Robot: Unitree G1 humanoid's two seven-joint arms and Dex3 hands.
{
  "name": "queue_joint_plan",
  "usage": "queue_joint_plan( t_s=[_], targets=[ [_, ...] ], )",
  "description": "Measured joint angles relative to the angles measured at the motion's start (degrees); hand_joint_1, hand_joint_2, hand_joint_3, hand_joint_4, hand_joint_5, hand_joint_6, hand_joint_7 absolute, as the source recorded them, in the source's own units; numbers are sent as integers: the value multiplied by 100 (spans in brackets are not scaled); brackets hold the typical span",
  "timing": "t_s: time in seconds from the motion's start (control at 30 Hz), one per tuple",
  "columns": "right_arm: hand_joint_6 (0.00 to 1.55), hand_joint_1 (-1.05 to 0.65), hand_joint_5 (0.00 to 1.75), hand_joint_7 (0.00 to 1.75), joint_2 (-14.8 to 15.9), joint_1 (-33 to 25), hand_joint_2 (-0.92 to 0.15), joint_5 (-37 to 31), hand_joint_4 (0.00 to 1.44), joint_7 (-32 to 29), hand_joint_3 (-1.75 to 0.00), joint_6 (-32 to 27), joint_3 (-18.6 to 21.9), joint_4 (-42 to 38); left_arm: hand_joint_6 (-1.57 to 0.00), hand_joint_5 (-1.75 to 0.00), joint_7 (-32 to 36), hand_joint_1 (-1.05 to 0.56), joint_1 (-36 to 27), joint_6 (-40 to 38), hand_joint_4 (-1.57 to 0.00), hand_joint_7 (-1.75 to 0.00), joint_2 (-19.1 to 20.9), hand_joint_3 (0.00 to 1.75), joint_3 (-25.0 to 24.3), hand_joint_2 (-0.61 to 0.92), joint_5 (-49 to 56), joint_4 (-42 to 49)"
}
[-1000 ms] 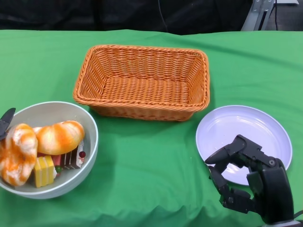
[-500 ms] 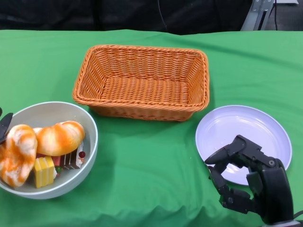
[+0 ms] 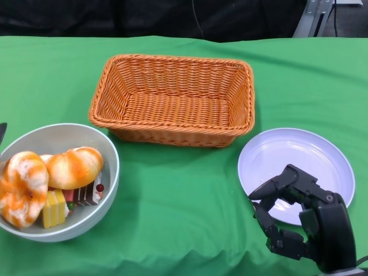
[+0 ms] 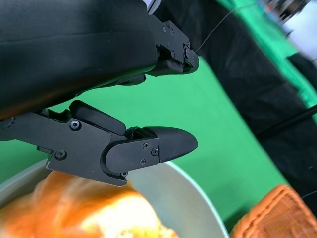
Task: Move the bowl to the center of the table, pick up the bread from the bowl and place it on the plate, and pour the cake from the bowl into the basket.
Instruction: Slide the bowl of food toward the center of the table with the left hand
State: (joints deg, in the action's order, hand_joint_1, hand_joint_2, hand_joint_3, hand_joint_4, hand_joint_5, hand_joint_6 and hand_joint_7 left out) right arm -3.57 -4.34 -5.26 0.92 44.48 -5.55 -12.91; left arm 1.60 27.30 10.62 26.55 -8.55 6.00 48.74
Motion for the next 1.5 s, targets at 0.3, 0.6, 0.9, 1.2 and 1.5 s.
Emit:
queue_joint_plan(
  t_s=[0.3, 0.6, 0.9, 1.2, 1.5],
  targets=[
    [69, -22, 153, 125, -6, 0, -52, 0, 75, 0, -86, -1, -6, -1, -19, -2, 201, -59, -81, -349, -22, 0, -25, 57, 81, 92, 52, -106],
    [69, -21, 154, 126, 0, 4, -52, 1, 75, 4, -87, 3, -10, -20, -19, -2, -82, -58, 15, -942, -24, 0, 43, 58, 314, 92, 239, -78],
    [69, -24, 153, 125, 4, 4, -53, 2, 75, 3, -86, 3, -8, -20, -22, -1, -322, -58, 41, -1116, -23, -1, 65, 58, 376, 92, 248, -132],
    [69, -22, 154, 126, -13, 4, -51, 2, 75, 1, -88, 3, -9, -20, -21, -2, -1019, -59, 53, -1144, -26, 0, 197, 59, 529, 92, 229, -137],
    [68, -24, 156, 127, -40, -1, -49, -38, 74, -51, -91, 2, -4, 7, -16, 0, -1785, -56, 84, -1681, -18, 0, 219, 55, 424, 92, -129, -389]
  ],
)
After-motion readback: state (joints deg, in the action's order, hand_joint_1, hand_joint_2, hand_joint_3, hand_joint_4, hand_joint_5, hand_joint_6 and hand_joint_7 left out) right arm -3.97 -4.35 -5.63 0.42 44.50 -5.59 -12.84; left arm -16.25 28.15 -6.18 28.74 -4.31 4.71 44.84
